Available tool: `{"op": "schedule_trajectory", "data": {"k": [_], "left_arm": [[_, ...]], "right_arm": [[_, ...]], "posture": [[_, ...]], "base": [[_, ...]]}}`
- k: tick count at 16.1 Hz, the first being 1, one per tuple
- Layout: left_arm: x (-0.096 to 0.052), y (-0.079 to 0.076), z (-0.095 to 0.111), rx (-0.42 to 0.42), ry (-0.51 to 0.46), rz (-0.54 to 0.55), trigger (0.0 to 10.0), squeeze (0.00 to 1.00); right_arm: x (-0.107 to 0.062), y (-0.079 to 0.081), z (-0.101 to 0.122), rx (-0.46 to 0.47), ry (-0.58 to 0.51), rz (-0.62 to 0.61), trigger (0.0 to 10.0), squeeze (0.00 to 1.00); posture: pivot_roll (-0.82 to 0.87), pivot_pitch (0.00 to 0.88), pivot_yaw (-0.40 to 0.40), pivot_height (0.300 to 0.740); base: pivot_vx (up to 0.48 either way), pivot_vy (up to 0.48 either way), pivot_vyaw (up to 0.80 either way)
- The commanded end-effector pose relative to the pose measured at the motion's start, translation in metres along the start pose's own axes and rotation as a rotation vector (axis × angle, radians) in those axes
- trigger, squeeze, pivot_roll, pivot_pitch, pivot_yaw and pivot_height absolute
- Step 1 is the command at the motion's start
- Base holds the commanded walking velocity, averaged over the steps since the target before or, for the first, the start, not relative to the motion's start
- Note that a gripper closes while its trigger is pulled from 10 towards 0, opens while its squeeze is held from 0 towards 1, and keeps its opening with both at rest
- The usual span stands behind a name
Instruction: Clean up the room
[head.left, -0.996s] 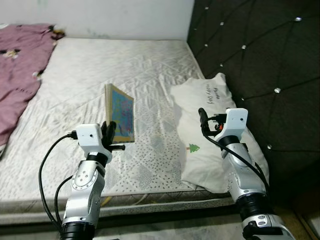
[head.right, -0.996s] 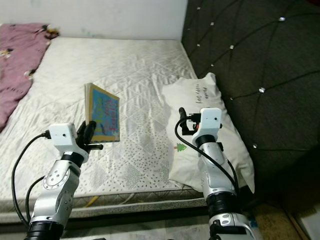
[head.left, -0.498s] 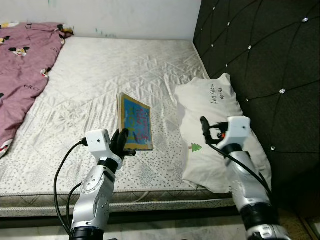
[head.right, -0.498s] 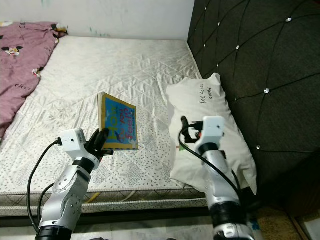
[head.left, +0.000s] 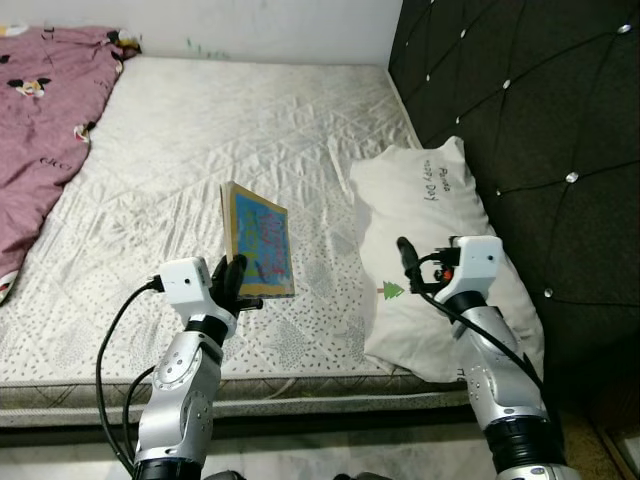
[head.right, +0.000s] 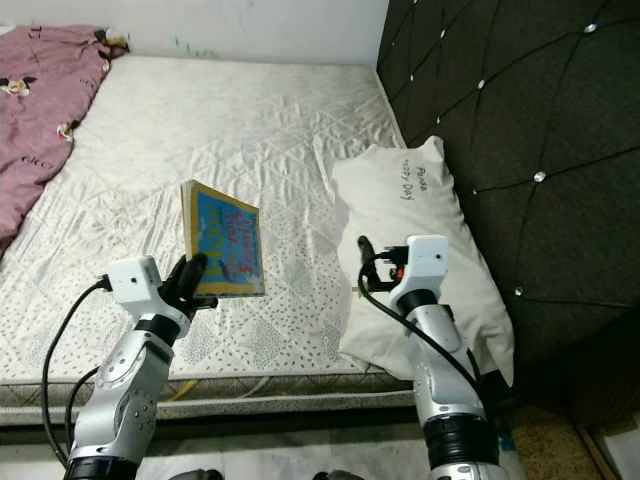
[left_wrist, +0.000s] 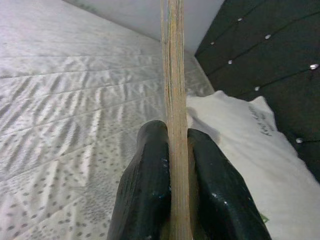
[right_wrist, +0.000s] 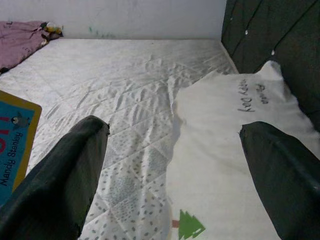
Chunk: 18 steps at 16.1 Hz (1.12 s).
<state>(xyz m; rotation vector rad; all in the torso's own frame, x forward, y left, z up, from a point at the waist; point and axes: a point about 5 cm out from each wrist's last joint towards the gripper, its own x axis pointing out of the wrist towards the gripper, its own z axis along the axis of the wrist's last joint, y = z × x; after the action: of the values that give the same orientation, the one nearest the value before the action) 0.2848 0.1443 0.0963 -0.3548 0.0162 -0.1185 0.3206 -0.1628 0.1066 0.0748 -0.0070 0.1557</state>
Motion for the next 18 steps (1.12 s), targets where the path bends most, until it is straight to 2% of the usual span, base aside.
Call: {"op": "schedule_trajectory", "data": {"k": [1,4,13,18], "left_arm": [[-0.0023,-0.0007,0.0057,0.018,-0.033,0.007,10.0,0.0],[-0.0046,0.0052,0.0056,0.022,-0.037,0.05,10.0,0.0],[-0.0036,0.0056,0.0131,0.027,-0.083,0.048,10.0,0.0],[-0.0029,0.0047,0.0141,0.023,-0.093,0.037,10.0,0.0]], "right_arm": [[-0.0042,-0.0023,-0.0026,0.002,0.016,-0.004,10.0,0.0],[-0.0059,-0.0025,-0.0035,0.0,0.025,-0.003,10.0,0.0],[-0.0015,-0.0018,-0.0036,-0.02,0.042,0.007,10.0,0.0],[-0.0004,-0.0018,-0.0029,-0.028,0.042,0.005,10.0,0.0]], "posture": [[-0.07,0.168,-0.071,0.723],[-0.07,0.169,-0.07,0.698],[-0.07,0.178,-0.079,0.698],[-0.08,0.183,-0.079,0.698]], "base": [[0.0,0.0,0.0],[0.0,0.0,0.0],[0.0,0.0,0.0],[0.278,0.0,0.0]]}}
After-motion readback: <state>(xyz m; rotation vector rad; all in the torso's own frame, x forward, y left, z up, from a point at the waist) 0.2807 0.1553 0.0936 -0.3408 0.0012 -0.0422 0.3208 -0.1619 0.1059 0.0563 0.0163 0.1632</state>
